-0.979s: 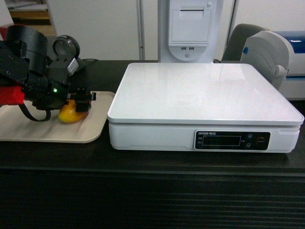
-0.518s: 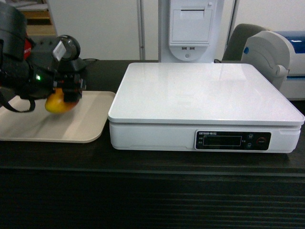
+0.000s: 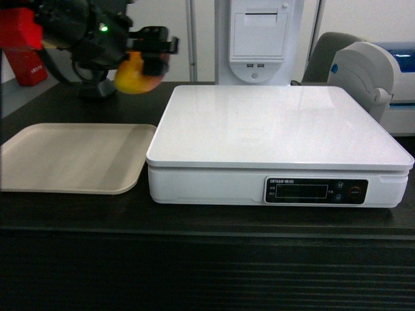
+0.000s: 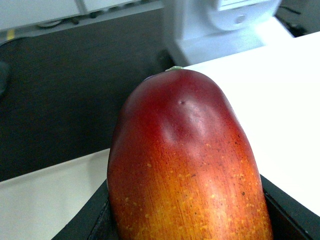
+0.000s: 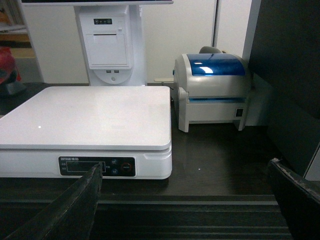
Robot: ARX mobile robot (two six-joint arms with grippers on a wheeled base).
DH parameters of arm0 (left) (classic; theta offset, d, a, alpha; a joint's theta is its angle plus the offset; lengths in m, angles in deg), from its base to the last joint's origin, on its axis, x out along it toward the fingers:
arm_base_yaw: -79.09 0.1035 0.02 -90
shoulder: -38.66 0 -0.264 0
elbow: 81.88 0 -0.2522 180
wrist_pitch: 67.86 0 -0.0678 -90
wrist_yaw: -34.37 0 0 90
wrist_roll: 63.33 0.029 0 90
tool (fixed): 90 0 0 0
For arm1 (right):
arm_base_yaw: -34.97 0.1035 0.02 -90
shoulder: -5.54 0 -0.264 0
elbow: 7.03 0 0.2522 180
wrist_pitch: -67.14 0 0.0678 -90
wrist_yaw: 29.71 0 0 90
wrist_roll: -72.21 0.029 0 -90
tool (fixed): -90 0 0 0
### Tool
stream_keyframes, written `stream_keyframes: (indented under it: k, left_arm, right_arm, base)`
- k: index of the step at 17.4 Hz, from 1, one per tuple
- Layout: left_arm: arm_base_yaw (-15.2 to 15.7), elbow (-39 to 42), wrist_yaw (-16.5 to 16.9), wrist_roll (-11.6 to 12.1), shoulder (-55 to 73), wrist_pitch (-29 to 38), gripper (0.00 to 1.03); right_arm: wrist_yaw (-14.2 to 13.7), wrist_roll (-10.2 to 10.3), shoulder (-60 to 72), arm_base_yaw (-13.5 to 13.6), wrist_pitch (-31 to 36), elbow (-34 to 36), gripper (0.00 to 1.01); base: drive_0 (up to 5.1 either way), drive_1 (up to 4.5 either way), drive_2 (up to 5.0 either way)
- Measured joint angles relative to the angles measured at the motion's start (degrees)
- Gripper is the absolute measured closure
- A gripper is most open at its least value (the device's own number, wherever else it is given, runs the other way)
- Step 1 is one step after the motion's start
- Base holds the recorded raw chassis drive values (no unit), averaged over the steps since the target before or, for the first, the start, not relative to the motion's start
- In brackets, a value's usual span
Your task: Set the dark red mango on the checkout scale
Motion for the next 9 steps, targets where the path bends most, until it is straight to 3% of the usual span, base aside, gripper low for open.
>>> stream_keyframes:
  k: [4, 9]
  left_arm:
    - [-8.57, -5.05, -1.29, -2.08, 1.73, -1.01, 0.41]
    - [-16.63, -8.11, -2.27, -2.69, 6.62, -2.27, 0.41]
  right_arm:
    - [0.00, 0.00, 0.00, 0.00, 0.02, 0.00, 0.03]
    - [0.00, 0.00, 0.00, 0.00, 0.02, 0.00, 0.03]
  base:
    - [0.0, 0.00, 0.0]
    - [0.0, 0.00, 0.0]
